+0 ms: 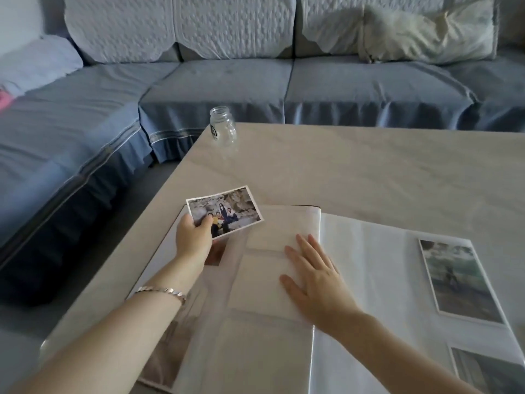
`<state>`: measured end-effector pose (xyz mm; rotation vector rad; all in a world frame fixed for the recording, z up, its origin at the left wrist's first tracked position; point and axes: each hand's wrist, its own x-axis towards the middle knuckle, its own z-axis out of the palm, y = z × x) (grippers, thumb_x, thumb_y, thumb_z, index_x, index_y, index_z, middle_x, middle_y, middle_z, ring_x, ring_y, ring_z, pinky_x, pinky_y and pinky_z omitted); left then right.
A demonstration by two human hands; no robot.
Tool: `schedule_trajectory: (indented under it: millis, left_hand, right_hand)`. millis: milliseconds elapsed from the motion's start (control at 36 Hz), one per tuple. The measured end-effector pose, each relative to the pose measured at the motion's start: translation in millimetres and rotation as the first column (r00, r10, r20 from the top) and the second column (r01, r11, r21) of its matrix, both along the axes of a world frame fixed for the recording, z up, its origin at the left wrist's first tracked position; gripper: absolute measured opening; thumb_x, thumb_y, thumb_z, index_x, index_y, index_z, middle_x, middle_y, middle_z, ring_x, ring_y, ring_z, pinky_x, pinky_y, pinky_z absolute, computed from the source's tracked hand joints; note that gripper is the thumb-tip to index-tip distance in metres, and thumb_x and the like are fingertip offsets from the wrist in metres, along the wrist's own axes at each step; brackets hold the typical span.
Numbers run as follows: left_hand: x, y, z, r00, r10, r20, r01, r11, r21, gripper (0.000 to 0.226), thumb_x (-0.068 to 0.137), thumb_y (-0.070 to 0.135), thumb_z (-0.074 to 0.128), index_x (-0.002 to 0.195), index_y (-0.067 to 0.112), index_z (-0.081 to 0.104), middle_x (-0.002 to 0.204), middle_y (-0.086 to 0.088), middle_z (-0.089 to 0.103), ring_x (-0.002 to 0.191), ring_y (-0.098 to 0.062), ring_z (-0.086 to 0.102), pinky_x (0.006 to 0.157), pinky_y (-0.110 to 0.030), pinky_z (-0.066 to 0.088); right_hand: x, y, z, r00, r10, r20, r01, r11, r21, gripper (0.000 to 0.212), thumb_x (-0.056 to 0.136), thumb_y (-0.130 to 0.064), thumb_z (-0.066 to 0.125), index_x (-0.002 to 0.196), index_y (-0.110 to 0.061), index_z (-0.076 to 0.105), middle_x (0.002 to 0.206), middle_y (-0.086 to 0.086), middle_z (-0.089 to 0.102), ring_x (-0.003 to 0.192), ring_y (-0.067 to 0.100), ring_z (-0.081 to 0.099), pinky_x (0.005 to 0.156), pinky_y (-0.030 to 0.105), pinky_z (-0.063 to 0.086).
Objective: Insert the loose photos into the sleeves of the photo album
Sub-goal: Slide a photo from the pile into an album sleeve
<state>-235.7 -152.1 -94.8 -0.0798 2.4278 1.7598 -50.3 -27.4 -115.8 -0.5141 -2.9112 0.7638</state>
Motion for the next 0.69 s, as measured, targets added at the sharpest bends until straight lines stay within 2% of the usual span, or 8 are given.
schedule_trajectory:
  millis: [83, 139, 194, 250, 361, 444, 583, 694]
  left_hand:
    - [-10, -4, -4, 0.999, -0.033, -0.030, 0.032, 0.999, -0.038, 0.021, 0.092, 0.009, 0.055, 0.113, 0.005, 0.058, 0.112, -0.006, 0.061, 0.093, -0.022, 0.059, 0.064, -0.031, 0.052]
    - [-11, -5, -2, 0.997, -0.054, -0.059, 0.050, 0.996, -0.071, 0.024, 0.094, 0.008, 0.051, 0.117, 0.004, 0.055, 0.116, -0.004, 0.057, 0.097, -0.020, 0.056, 0.063, -0.032, 0.053]
    - [-8, -6, 1, 0.992, -0.063, -0.114, 0.047, 0.989, -0.139, 0.022, 0.095, 0.009, 0.050, 0.115, 0.003, 0.055, 0.119, -0.008, 0.058, 0.106, -0.026, 0.056, 0.085, -0.041, 0.052]
    - [-5, -7, 4, 0.983, -0.055, -0.177, 0.018, 0.979, -0.202, 0.022, 0.095, 0.008, 0.048, 0.116, 0.000, 0.053, 0.122, -0.013, 0.057, 0.116, -0.029, 0.052, 0.099, -0.034, 0.040]
    - [2, -11, 7, 0.972, -0.063, -0.227, 0.002, 0.967, -0.256, 0.024, 0.098, 0.009, 0.043, 0.118, -0.003, 0.049, 0.126, -0.017, 0.054, 0.119, -0.030, 0.048, 0.091, -0.027, 0.034]
    - [1, -16, 4, 0.967, -0.076, -0.244, 0.000, 0.956, -0.295, 0.021, 0.099, 0.012, 0.042, 0.114, -0.002, 0.047, 0.119, -0.017, 0.055, 0.108, -0.030, 0.051, 0.077, -0.025, 0.032]
    - [-1, -22, -1, 0.963, -0.067, -0.260, -0.021, 0.946, -0.323, 0.024, 0.099, 0.014, 0.042, 0.118, 0.000, 0.046, 0.118, -0.016, 0.056, 0.108, -0.033, 0.052, 0.079, -0.028, 0.033]
    - [-1, -21, -1, 0.964, -0.121, -0.236, 0.041, 0.947, -0.318, 0.021, 0.099, 0.014, 0.042, 0.115, 0.002, 0.048, 0.103, -0.007, 0.051, 0.092, -0.022, 0.049, 0.072, -0.027, 0.034]
  right_hand:
    - [1, 1, -4, 1.000, -0.012, -0.028, 0.012, 1.000, 0.002, 0.091, 0.067, -0.068, -0.001, 0.147, -0.031, 0.020, 0.153, -0.016, -0.005, 0.132, -0.002, -0.023, 0.108, 0.014, -0.013]
    - [1, 1, -5, 0.999, -0.015, -0.043, 0.015, 1.000, 0.011, 0.089, 0.068, -0.068, 0.001, 0.147, -0.031, 0.021, 0.150, -0.018, -0.006, 0.133, -0.003, -0.021, 0.108, 0.014, -0.011]
    - [1, 0, -5, 0.998, -0.023, -0.057, 0.023, 1.000, 0.006, 0.088, 0.070, -0.067, 0.003, 0.147, -0.031, 0.023, 0.151, -0.017, -0.005, 0.134, -0.003, -0.020, 0.109, 0.015, -0.009]
    - [1, -2, -5, 0.998, -0.028, -0.057, 0.028, 1.000, 0.000, 0.087, 0.070, -0.067, 0.004, 0.146, -0.031, 0.024, 0.148, -0.019, -0.006, 0.134, -0.003, -0.019, 0.109, 0.015, -0.009]
    - [1, -2, -5, 0.998, -0.028, -0.062, 0.028, 1.000, 0.000, 0.087, 0.070, -0.067, 0.004, 0.146, -0.030, 0.025, 0.145, -0.020, -0.006, 0.134, -0.003, -0.018, 0.108, 0.014, -0.009]
    - [0, -2, -5, 0.998, -0.029, -0.063, 0.029, 1.000, -0.001, 0.087, 0.070, -0.067, 0.004, 0.146, -0.030, 0.025, 0.146, -0.020, -0.005, 0.134, -0.003, -0.019, 0.108, 0.014, -0.010]
    - [0, -3, -6, 0.997, -0.031, -0.067, 0.031, 0.999, 0.008, 0.087, 0.070, -0.067, 0.002, 0.146, -0.031, 0.024, 0.144, -0.021, -0.008, 0.134, -0.004, -0.019, 0.106, 0.011, -0.012]
    - [0, -3, -7, 0.995, -0.034, -0.091, 0.034, 0.999, -0.001, 0.086, 0.071, -0.066, 0.006, 0.146, -0.029, 0.027, 0.144, -0.020, -0.005, 0.135, -0.003, -0.016, 0.107, 0.013, -0.010]
